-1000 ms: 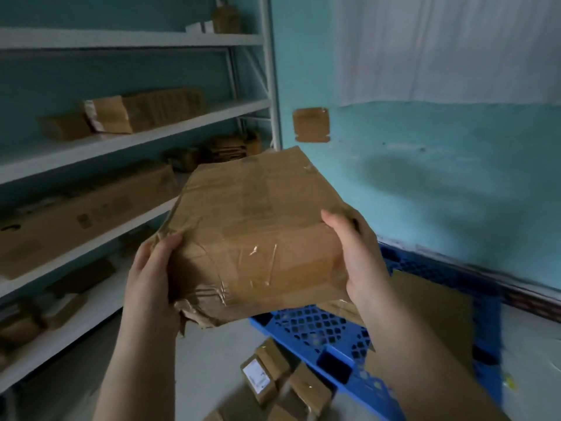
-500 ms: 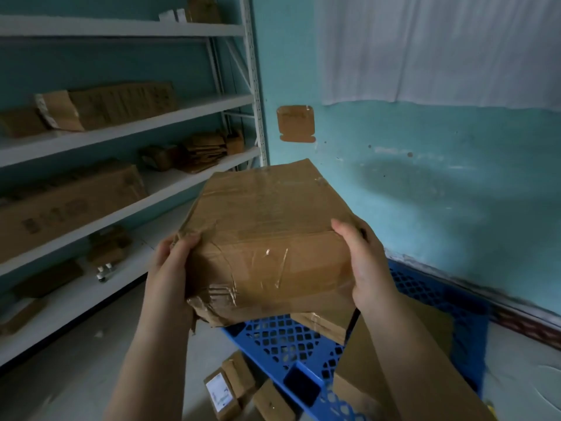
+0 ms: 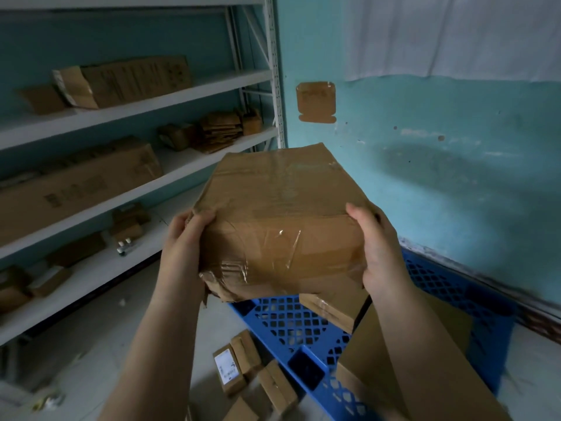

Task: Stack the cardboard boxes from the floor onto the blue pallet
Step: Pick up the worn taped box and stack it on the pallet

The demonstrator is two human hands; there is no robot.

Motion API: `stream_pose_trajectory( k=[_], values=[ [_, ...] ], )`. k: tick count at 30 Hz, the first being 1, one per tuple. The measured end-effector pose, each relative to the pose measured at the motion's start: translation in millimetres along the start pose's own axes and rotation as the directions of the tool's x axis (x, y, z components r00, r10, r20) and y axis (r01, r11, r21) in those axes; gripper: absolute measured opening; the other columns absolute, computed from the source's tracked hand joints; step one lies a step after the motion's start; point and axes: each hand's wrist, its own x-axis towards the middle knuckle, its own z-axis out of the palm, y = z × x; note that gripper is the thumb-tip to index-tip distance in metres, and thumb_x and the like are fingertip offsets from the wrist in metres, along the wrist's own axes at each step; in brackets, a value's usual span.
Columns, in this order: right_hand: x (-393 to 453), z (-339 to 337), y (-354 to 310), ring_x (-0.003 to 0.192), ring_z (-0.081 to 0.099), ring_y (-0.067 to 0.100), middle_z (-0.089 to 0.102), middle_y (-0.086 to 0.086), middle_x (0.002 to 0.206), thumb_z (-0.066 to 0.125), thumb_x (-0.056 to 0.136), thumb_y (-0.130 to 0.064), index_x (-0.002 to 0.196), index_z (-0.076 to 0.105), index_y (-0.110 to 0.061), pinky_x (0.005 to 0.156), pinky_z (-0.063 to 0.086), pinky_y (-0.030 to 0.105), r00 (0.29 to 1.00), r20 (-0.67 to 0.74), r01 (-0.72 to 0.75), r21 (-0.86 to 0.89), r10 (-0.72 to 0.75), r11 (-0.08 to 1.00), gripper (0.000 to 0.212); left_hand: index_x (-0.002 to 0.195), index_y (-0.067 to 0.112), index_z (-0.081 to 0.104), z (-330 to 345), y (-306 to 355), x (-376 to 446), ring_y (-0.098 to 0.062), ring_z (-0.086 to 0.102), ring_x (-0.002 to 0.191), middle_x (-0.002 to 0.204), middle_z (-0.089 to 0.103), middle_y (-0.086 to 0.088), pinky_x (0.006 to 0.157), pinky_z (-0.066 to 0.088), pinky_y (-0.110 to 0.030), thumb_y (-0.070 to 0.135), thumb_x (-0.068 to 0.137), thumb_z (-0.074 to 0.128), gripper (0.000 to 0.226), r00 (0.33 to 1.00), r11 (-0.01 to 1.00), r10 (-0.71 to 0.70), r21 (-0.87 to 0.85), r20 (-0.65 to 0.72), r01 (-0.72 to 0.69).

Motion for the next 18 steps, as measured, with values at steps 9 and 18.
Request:
stream_pose_trajectory(
  k=[9, 18],
  values=[
    [60.1, 18.9, 32.0, 0.087, 0.066, 0.016, 0.070, -0.009, 0.094, 0.071, 0.059, -0.053, 0.093, 0.064, -0.040, 0.071, 0.053, 0.035, 0.998, -0.045, -0.054, -0.076, 0.050, 0.996, 0.037, 0.110, 0.033, 0.049, 6.3, -43.3, 67.0, -0.022, 0.057, 0.087, 0.098, 0.053, 0.000, 0.059, 0.045, -0.029, 0.033, 0.077, 0.064, 0.037, 0.994, 0.995, -0.102, 0.006, -0.038, 0.102],
    [134.3, 68.8, 67.0, 0.080, 0.062, 0.011, 0.063, -0.013, 0.093, 0.069, 0.069, -0.045, 0.083, 0.057, -0.046, 0.057, 0.044, 0.026, 0.994, -0.028, -0.110, -0.171, 0.106, 0.979, 0.019, 0.122, 0.031, 0.047, -8.0, -71.8, 144.5, -0.021, 0.059, 0.089, 0.101, 0.056, 0.003, 0.063, 0.046, -0.031, 0.042, 0.065, 0.074, 0.064, 0.979, 0.981, -0.193, -0.003, -0.058, 0.193]
  ],
)
